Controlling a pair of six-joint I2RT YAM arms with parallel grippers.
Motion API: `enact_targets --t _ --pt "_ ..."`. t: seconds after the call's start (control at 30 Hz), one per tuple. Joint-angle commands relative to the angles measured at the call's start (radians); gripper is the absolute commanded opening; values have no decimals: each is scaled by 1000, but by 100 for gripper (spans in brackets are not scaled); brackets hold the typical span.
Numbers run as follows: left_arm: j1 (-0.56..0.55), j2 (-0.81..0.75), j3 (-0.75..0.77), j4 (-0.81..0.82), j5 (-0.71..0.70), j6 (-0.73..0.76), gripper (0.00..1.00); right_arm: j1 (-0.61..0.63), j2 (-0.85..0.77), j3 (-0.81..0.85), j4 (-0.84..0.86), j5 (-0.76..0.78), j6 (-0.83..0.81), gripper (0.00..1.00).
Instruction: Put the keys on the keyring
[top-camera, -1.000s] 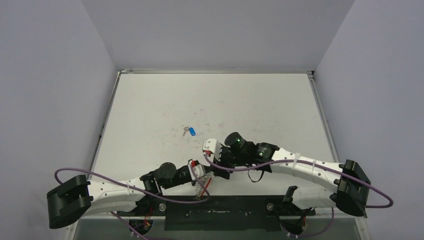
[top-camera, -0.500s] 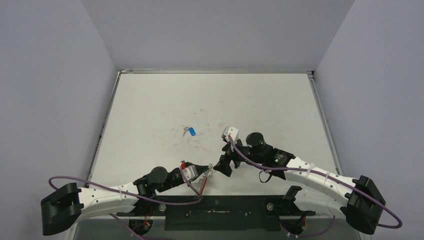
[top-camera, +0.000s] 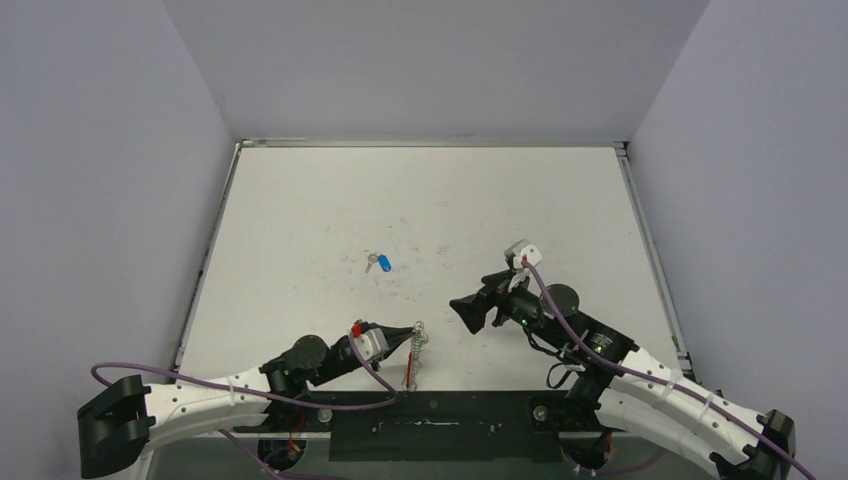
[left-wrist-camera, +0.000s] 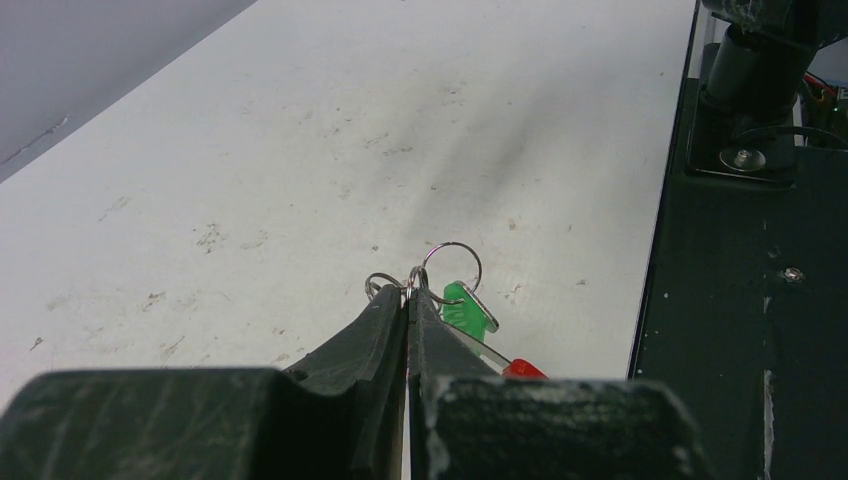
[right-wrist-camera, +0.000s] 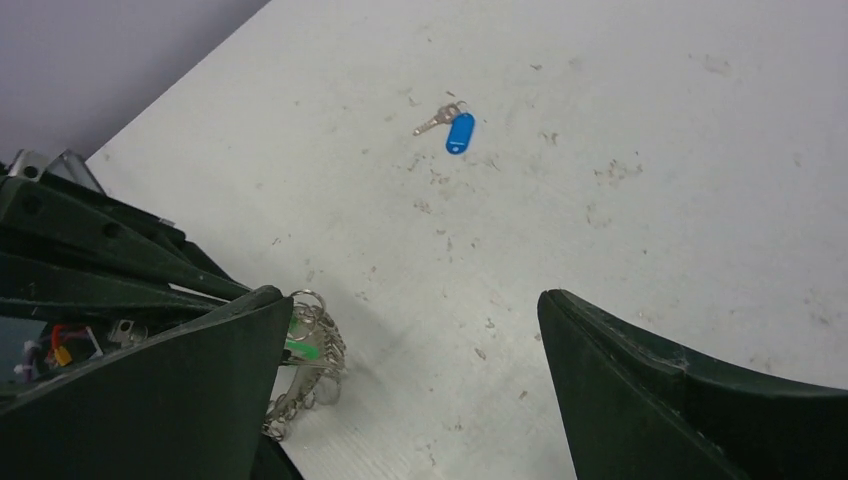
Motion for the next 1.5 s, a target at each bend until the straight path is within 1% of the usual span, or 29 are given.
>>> enact_targets --t 0.0,0.1,0.27,0.33,0.4,0.47,0.6,0.8,0.93,0.97,1.03,1.2,1.47 --pt "-5 -27 2 9 -17 -19 0 -3 31 66 -186 117 166 100" --pt "-5 -34 3 2 -21 -25 0 -3 57 58 -179 30 243 99" --pt "-5 -36 1 -5 -30 -30 0 8 137 42 -98 -131 359 81" --pt "-6 -33 1 -10 -37 -27 0 31 161 33 -43 -166 392 75" --pt "-5 -33 2 -11 -39 -26 0 70 173 29 11 -174 407 70" --pt "-5 -32 3 -12 -39 -24 0 103 189 35 27 -168 418 64" --pt "-5 -32 4 -15 -38 -25 0 146 237 44 51 -169 435 57" --pt "-5 -26 6 -20 -36 -24 0 169 338 65 49 -178 429 49" --pt "-5 -26 7 -22 -29 -24 0 171 363 62 79 -163 438 35" --pt "-6 -26 8 -21 -27 -24 0 171 363 64 81 -156 438 33" --pt "-5 -30 9 -24 -26 -23 0 170 354 69 81 -143 434 32" --pt "-5 -35 7 -30 -25 -24 0 172 340 73 84 -128 428 31" --pt "-6 -35 6 -28 -17 -27 0 171 377 76 103 -128 422 28"
